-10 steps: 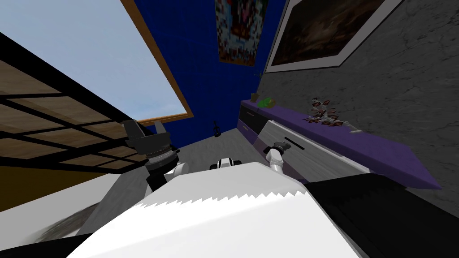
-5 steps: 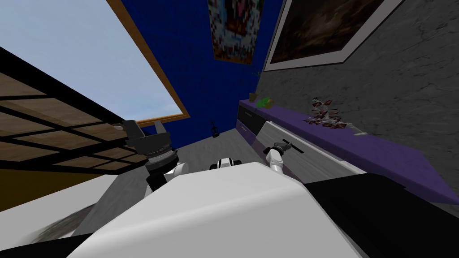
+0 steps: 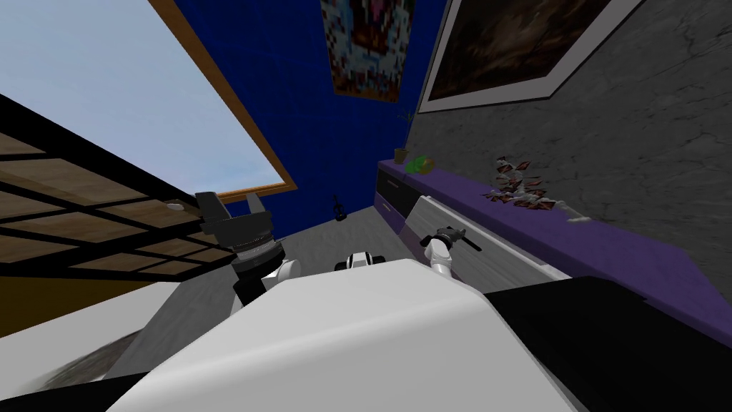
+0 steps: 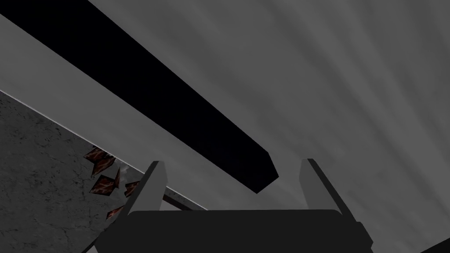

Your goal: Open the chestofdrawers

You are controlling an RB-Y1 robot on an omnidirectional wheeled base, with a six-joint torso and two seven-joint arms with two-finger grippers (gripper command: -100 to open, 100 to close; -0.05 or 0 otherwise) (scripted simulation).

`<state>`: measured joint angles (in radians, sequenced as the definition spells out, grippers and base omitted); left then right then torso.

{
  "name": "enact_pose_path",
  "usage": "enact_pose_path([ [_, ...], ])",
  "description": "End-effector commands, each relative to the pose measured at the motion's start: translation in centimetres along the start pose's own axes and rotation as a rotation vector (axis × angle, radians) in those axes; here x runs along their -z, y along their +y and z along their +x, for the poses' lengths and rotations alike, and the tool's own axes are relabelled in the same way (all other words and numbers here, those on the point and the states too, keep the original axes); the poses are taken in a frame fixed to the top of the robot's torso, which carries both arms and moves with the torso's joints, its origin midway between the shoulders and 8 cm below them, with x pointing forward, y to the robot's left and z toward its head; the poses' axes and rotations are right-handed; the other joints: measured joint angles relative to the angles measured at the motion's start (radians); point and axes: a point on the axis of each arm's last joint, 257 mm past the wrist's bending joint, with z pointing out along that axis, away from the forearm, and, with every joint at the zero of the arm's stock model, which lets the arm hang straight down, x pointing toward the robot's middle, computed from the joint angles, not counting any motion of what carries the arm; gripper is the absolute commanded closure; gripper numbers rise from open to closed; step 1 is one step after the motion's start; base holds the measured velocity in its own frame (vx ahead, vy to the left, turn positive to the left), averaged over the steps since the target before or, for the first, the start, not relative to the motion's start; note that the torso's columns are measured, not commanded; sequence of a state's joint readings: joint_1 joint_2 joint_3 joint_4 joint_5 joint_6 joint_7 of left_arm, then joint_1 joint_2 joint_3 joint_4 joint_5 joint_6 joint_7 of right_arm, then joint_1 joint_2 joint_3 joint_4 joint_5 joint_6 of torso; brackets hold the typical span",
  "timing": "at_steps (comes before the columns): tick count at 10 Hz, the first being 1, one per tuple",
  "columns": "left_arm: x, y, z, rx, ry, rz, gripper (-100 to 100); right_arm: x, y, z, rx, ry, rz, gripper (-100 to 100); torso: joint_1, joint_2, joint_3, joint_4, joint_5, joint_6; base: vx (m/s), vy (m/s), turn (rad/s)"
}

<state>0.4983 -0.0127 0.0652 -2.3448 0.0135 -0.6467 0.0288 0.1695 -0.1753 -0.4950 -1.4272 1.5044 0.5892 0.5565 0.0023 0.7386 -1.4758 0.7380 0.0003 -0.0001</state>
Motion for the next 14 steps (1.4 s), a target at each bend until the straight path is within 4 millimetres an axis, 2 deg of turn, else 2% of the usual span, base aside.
enact_pose_path([
  [1, 0.0, 0.0, 0.0, 0.0, 0.0, 0.0, 0, 0.1, 0.1, -0.2, -0.001, -0.002, -0.003, 100, 0.002, 0.001, 0.001, 0.001, 0.001, 0.0, -0.018, 0.097, 0.016],
  [2, 0.0, 0.0, 0.0, 0.0, 0.0, 0.0, 0, 0.1, 0.1, -0.3, -0.001, -0.002, -0.003, 100, 0.008, 0.005, 0.003, 0.002, 0.003, 0.003, -0.053, 0.144, -0.032],
  [8, 0.0, 0.0, 0.0, 0.0, 0.0, 0.0, 0, 0.7, 0.8, -0.9, -0.003, -0.005, -0.015, 100, 0.001, 0.004, 0.002, 0.003, 0.003, 0.002, -0.06, 0.158, -0.008],
  [9, 0.0, 0.0, 0.0, 0.0, 0.0, 0.0, 0, 0.1, 1.0, -1.2, 0.001, -0.006, -0.028, -100, 0.003, 0.005, 0.002, 0.002, 0.003, 0.003, -0.028, 0.114, -0.061],
  [11, 0.0, 0.0, 0.0, 0.0, 0.0, 0.0, 0, -1.0, 0.7, -2.2, -0.006, -0.012, -0.041, -100, -0.008, -0.003, -0.002, 0.0, 0.0, 0.001, 0.013, 0.041, -0.085],
  [14, 0.0, 0.0, 0.0, 0.0, 0.0, 0.0, 0, -1.5, 0.5, -2.7, 0.004, -0.015, -0.049, -100, -0.003, -0.001, 0.0, 0.0, 0.0, 0.0, 0.014, 0.015, -0.036],
])
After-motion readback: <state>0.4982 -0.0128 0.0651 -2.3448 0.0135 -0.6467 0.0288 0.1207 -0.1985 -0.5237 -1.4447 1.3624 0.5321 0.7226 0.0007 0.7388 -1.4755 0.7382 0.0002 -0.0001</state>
